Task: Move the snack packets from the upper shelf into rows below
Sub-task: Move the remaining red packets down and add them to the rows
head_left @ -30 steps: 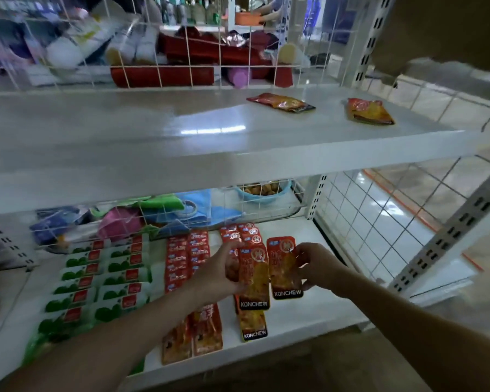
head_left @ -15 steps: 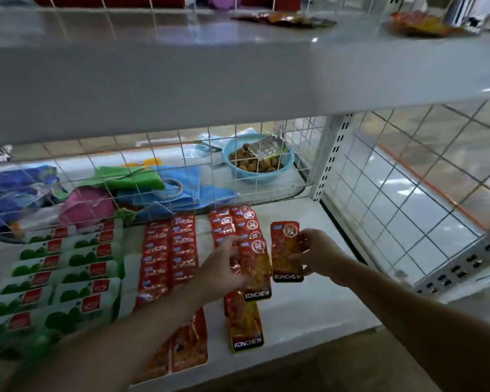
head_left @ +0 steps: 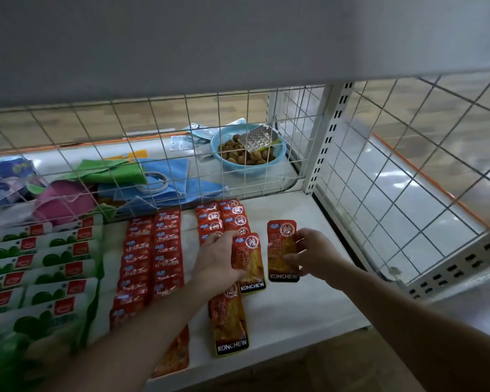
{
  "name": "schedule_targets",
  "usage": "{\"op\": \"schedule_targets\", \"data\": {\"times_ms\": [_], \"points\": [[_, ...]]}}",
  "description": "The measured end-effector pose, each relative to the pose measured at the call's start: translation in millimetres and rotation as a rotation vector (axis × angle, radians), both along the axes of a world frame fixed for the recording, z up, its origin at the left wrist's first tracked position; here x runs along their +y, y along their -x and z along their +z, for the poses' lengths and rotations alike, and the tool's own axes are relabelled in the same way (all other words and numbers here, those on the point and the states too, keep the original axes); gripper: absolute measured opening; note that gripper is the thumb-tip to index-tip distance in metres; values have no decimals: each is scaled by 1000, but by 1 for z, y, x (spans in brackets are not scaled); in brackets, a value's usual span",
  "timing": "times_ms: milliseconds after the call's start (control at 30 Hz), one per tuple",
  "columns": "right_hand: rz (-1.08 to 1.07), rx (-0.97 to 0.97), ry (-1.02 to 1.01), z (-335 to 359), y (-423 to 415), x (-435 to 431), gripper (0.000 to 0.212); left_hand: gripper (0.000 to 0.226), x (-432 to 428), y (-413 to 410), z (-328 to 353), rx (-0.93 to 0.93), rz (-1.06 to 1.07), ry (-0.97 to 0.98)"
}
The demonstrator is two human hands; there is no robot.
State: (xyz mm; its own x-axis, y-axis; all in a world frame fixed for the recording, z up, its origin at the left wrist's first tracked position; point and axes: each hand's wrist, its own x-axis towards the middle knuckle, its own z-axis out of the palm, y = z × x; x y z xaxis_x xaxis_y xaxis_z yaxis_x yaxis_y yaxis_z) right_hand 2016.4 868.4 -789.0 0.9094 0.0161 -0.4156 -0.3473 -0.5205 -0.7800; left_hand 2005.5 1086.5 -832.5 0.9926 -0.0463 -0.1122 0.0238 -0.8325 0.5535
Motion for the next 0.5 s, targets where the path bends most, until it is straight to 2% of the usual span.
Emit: {"op": "schedule_targets", "data": {"times_ms": [167, 500], "points": [[12, 18, 24, -4, 4, -1, 34, 92, -3, -6, -5, -35, -41, -197], [68, 49, 80, -15, 7, 6, 41, 92, -3, -9, -8, 12, -35, -208]]}}
